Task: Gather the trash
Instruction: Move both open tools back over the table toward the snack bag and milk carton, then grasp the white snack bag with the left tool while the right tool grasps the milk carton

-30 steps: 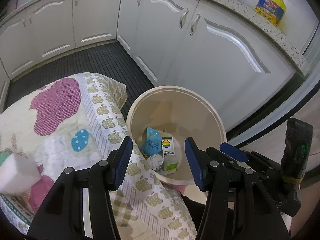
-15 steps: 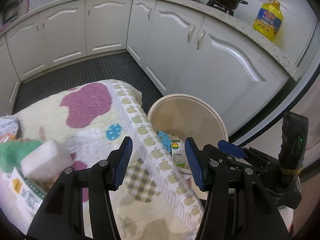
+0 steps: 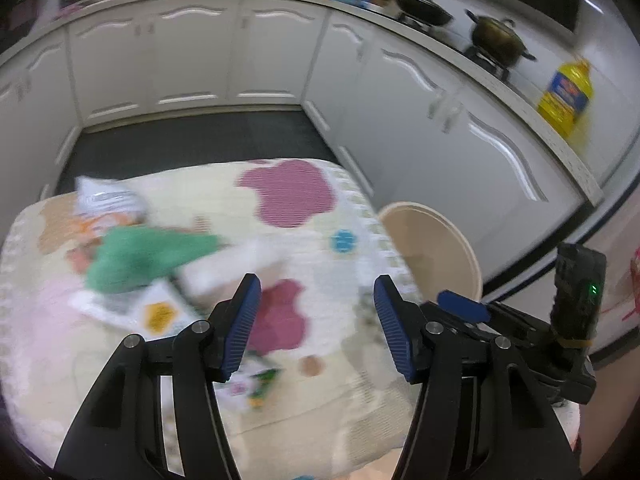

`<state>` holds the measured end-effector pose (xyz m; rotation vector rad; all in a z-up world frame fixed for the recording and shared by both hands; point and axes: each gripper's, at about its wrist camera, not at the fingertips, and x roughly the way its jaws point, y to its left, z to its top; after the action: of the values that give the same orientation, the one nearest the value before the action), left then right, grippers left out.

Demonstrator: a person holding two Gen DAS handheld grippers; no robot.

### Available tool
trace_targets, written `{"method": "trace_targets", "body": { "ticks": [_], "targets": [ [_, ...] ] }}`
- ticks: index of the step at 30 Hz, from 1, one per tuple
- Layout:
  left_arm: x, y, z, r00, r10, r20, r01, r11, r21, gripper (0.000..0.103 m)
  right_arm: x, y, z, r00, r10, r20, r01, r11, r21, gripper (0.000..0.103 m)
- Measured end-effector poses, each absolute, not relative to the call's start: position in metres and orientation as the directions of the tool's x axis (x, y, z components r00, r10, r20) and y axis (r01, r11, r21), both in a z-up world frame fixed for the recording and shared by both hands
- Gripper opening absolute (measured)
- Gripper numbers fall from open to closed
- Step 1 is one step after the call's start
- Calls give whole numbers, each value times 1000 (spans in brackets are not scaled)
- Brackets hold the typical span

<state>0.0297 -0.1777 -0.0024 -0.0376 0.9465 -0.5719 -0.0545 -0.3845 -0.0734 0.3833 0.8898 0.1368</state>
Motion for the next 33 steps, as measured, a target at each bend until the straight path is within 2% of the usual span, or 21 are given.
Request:
{"method": "trace_targets", "body": {
  "ticks": [4, 7, 15, 27, 33],
  "targets": [
    [42, -126, -4, 476, -437, -763, 374, 886, -275, 59, -48, -346, -72, 596, 336, -729, -59, 924, 377, 56],
    [57, -86, -10, 494, -401, -771, 295, 912, -285, 63, -43, -319, -71, 573, 374, -729, -125, 919, 373, 56],
    [106, -19, -34, 481, -384, -788, 161, 922, -351, 63, -23, -251, -76, 510, 441, -739, -284, 897, 339, 57],
    [186, -14, -74, 424, -406, -809, 88, 908, -409, 63, 11, -208, -96, 451, 431, -782, -390, 883, 261, 61],
    [204, -27, -94, 401, -405, -822, 89, 910, -405, 62, 22, -208, -107, 441, 456, -773, -363, 878, 311, 61]
  ]
}}
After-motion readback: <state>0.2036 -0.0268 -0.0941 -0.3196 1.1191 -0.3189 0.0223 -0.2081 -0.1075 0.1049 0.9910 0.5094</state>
